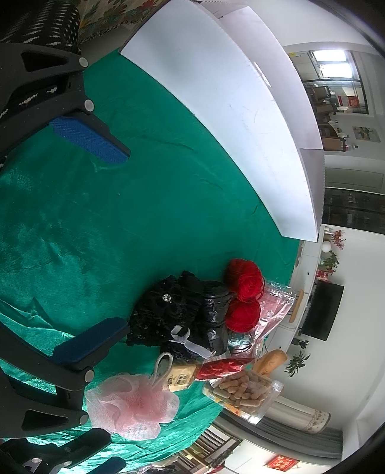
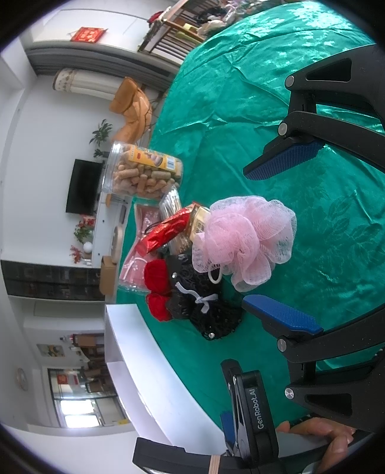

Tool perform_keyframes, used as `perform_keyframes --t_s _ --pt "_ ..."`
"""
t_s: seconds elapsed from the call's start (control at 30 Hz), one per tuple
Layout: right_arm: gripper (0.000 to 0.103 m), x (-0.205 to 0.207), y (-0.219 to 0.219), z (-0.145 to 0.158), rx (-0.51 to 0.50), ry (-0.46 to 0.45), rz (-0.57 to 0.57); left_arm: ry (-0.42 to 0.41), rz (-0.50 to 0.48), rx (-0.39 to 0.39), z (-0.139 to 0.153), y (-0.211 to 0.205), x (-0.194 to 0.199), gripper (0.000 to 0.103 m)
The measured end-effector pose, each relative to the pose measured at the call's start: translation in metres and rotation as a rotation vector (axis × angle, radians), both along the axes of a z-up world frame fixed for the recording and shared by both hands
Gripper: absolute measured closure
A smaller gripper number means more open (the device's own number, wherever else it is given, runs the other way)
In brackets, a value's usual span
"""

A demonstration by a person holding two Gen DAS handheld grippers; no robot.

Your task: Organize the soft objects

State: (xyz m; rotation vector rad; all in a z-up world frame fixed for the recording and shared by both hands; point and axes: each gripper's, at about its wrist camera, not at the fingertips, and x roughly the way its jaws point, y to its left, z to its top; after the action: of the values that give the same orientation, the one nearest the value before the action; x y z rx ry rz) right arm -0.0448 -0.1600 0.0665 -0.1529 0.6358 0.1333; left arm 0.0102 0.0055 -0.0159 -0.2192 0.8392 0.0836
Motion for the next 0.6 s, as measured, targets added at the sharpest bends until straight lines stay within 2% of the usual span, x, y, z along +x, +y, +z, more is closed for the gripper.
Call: perform_keyframes --t_s 0.6 --pt "0.021 0.0084 -0.0009 -0.0022 -0.018 0.030 0.018 0.029 0.002 -0.017 -0.0041 0.0023 0.0031 0.000"
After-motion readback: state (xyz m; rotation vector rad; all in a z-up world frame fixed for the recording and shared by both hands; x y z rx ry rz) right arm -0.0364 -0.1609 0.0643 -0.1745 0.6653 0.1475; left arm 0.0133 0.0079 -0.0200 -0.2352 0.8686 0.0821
